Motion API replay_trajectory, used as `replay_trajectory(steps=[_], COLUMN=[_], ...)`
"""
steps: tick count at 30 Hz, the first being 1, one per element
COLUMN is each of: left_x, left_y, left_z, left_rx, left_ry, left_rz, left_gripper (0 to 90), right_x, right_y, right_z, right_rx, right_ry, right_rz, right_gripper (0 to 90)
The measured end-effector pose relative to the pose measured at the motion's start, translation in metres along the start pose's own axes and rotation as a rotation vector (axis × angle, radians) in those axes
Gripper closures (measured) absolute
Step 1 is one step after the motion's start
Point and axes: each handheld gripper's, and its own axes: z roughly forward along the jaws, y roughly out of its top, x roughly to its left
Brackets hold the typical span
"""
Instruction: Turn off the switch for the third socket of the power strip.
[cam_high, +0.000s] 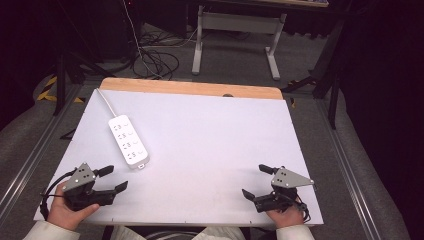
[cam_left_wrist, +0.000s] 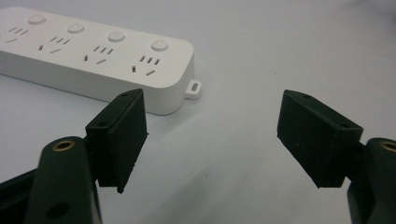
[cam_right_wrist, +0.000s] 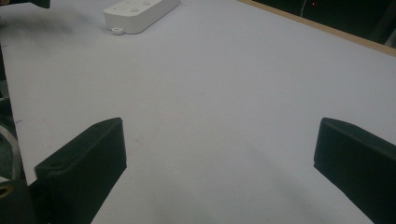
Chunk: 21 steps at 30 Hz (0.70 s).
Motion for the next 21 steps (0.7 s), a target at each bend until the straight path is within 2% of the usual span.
replay_trajectory(steps=[4,6,9,12,21], left_x=[-0.0015,-0.0016,-0.0025,-0.0022,0.0013], left_y=[-0.0027,-0.0002,0.0030,0.0035,0.0036], left_z=[-0.0001,-0.0010,-0.0023,-0.0042,-0.0056], left_rx=[0.013,-0.014,-0.063,-0.080,-0.064], left_ry=[-0.015,-0.029,-0.027,-0.024,-0.003], left_rz=[-0.001,-0.018,-0.026,-0.038,-0.075], left_gripper=[22.5,22.5,22.5,22.5,23.5], right_x=[-0.0004,-0.0003,-0.0002,0.0000,-0.0007], right_y=[-0.0004,-0.0004,-0.0002,0.0000,-0.0004], right_z=[-0.0004,-0.0002,0.0006,0.0004,0.0002], right_rx=[0.000,0.000,0.002,0.001,0.002], right_ry=[0.001,0.001,0.000,0.000,-0.004], right_rz=[0.001,0.003,0.001,-0.002,0.006], right_gripper=[2.9,2.9,2.9,2.9,2.8])
